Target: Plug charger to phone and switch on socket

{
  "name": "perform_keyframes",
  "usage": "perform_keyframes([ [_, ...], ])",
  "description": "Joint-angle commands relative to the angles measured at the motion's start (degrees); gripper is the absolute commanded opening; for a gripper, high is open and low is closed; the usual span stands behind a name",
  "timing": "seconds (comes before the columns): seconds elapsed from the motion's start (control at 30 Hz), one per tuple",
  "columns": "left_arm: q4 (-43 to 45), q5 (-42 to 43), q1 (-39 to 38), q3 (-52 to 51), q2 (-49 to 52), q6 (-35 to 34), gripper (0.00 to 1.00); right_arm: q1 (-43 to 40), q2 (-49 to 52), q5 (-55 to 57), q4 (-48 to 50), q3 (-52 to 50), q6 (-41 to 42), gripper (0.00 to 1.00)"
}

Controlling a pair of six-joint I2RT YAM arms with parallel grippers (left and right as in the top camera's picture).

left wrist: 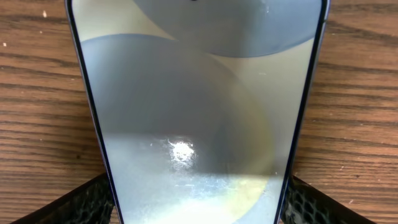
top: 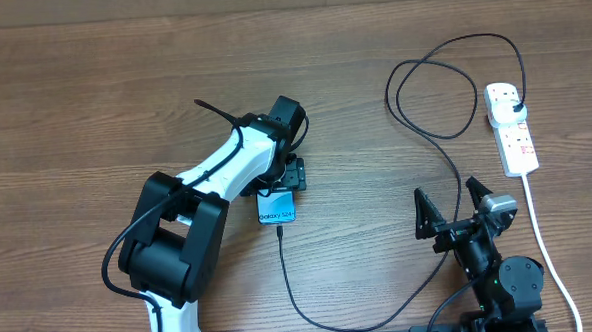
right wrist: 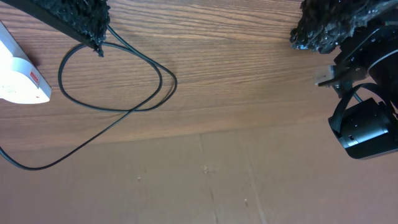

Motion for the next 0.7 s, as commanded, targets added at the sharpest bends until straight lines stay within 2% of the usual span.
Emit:
perform_keyframes([
  [0.0,0.90,2.21,-0.39,-2.89,4.07,-0.55,0.85,0.11,-0.57,0.13,0.17,-0.13,0.31,1.00],
  [0.27,0.72,2.27,-0.39,-2.89,4.07,-0.57,0.95,0.11,-0.57,0.13,0.20,-0.13,0.31,1.00],
  [0.37,0.72,2.27,-0.37,-2.89,4.07,-0.57,0.93,0.11,-0.57,0.13,0.20,-0.13,0.31,1.00],
  [0.47,0.68,2.25,-0.39,-2.89,4.07,-0.55,0.83,0.11,-0.57,0.13,0.20,-0.13,0.31,1.00],
  [0.67,0.70,2.25,-0.37,-2.89,4.07,-0.57,0.79,0.11,-0.57,0.13,0.20,-0.13,0.31,1.00],
])
